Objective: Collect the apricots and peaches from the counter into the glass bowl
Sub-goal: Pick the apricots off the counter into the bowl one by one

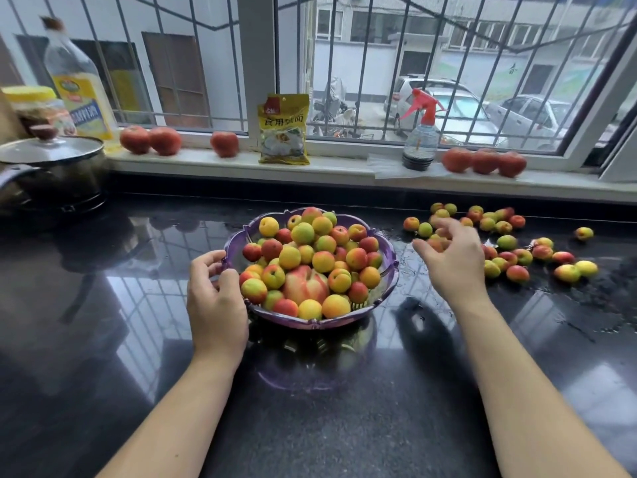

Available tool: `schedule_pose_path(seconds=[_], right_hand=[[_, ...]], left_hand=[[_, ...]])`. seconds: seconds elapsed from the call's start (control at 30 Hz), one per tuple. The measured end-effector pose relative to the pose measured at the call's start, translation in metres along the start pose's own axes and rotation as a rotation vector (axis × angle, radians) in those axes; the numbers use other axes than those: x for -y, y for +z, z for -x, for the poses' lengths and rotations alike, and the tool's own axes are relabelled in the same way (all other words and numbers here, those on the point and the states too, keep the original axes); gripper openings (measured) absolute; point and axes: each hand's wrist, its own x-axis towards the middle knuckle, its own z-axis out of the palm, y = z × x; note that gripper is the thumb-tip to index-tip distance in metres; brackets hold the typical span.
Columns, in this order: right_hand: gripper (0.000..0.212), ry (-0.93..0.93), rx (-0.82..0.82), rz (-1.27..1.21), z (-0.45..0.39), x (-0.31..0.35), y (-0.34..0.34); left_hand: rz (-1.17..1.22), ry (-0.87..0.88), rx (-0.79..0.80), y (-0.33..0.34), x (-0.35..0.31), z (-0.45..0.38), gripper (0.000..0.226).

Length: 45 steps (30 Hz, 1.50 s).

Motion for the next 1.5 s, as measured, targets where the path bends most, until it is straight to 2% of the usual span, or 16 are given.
schedule_pose_path(seconds=[0.03,0.1,0.2,0.33,0.4,0.47,0.53,0.6,0.77,0.93,1.0,1.1,1.27,1.43,1.5], right_hand=[[0.038,-0.054,0.029,-0.111,0.002,0.018,-0.004],[0.035,-0.159,0.198,-0.200,0.005,0.054,-0.003],[0.034,-0.298,0.342,-0.095,0.005,0.085,0.013],[0.035,-0.315,0.435,0.047,-0.001,0.084,0.029],[0.031,-0.260,0.369,-0.075,-0.005,0.074,0.027],[0.020,-0.150,0.181,-0.192,-0.012,0.059,0.019],[0.016,-0.065,-0.001,-0.151,-0.014,0.032,0.012],[0.017,-0.022,-0.091,0.022,-0.006,-0.003,0.011],[0.043,0.234,-0.047,0.280,-0.006,-0.041,0.003],[0.042,0.216,0.143,0.547,-0.006,-0.040,0.013],[0.041,0.187,0.125,0.571,-0.005,-0.037,0.015],[0.036,0.125,-0.010,0.576,-0.004,-0.037,0.012],[0.029,0.211,0.150,0.627,-0.006,-0.041,0.013],[0.027,0.110,0.024,0.480,-0.009,-0.030,0.006],[0.029,0.102,0.097,0.523,-0.006,-0.027,0.009]], left_hand=[[0.004,-0.001,-0.001,0.001,-0.001,0.001,0.032],[0.011,0.003,-0.004,0.001,-0.003,0.001,0.034],[0.008,-0.004,-0.011,0.001,-0.002,0.000,0.025],[-0.005,-0.016,0.002,0.000,-0.002,0.000,0.026],[-0.004,-0.017,0.008,-0.001,-0.003,0.000,0.030],[0.002,-0.015,0.006,-0.001,-0.002,0.000,0.034],[0.006,-0.011,-0.001,0.000,0.000,0.000,0.035],[0.003,-0.010,-0.003,0.000,0.001,0.000,0.035],[0.025,-0.024,-0.005,0.000,0.000,-0.001,0.036],[0.035,-0.014,0.004,0.000,-0.002,0.001,0.039],[0.032,-0.012,0.000,-0.001,-0.002,0.002,0.038],[0.017,-0.024,0.000,-0.001,-0.002,0.002,0.039],[0.012,-0.033,-0.002,-0.001,-0.004,0.003,0.037],[0.021,-0.022,-0.015,0.000,-0.005,0.001,0.038],[0.018,-0.017,-0.012,0.000,-0.004,0.001,0.037]])
